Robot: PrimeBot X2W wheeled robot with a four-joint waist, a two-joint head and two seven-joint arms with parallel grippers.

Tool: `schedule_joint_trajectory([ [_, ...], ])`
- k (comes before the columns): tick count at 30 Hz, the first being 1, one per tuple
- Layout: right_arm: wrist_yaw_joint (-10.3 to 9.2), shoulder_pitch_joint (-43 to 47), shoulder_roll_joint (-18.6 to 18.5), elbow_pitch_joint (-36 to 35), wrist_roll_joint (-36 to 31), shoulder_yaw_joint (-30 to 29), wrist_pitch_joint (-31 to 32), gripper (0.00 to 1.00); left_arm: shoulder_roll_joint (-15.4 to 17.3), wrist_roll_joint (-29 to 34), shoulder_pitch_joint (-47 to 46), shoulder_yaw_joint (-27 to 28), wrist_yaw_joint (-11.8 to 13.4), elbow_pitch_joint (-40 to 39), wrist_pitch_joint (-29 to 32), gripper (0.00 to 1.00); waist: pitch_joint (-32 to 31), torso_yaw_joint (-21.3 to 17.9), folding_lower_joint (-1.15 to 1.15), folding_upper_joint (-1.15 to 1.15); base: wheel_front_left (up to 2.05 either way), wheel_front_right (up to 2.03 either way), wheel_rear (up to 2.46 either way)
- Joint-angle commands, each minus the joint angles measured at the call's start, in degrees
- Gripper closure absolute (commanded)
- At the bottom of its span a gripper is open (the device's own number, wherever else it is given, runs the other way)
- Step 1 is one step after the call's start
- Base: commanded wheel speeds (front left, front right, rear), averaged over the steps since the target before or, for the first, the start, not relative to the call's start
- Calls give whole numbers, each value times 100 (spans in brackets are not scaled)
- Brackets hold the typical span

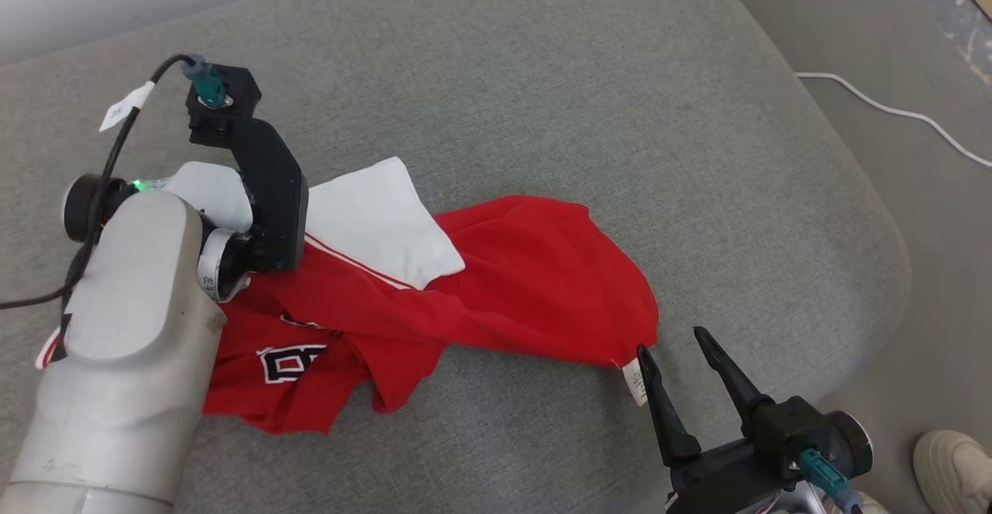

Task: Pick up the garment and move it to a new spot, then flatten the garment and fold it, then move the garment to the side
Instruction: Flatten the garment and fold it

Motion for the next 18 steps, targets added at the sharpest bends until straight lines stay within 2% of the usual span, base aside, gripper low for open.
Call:
schedule_joint_trajectory([
  [1, -14, -60, 10, 9, 50, 8, -37, 0, 80, 82, -62, -30, -33, -6, 19, 0, 65, -71, -1, -1, 0, 0, 0],
  [6, -14, -89, 10, 46, 175, 47, -90, 0, 197, 239, -36, -346, -139, 48, 168, 0, 151, -194, -1, -1, 0, 0, 0],
  [13, -14, -43, 10, 32, 234, 3, -159, 0, 340, 280, 170, -633, -244, 179, 695, 0, 234, -244, -1, -1, 0, 0, 0],
  [14, -14, -42, 9, 33, 246, 1, -166, 0, 361, 257, 211, -665, -251, 188, 792, 30, 243, -249, -1, -1, 0, 0, 0],
  [15, -14, -47, 9, 35, 256, 1, -171, 0, 385, 233, 249, -681, -253, 191, 878, 100, 253, -251, -1, -1, 0, 0, 0],
  [18, -14, -61, 9, 54, 295, -11, -184, 0, 482, 272, 380, -739, -207, 222, 1191, 100, 267, -244, -1, -1, 0, 0, 0],
])
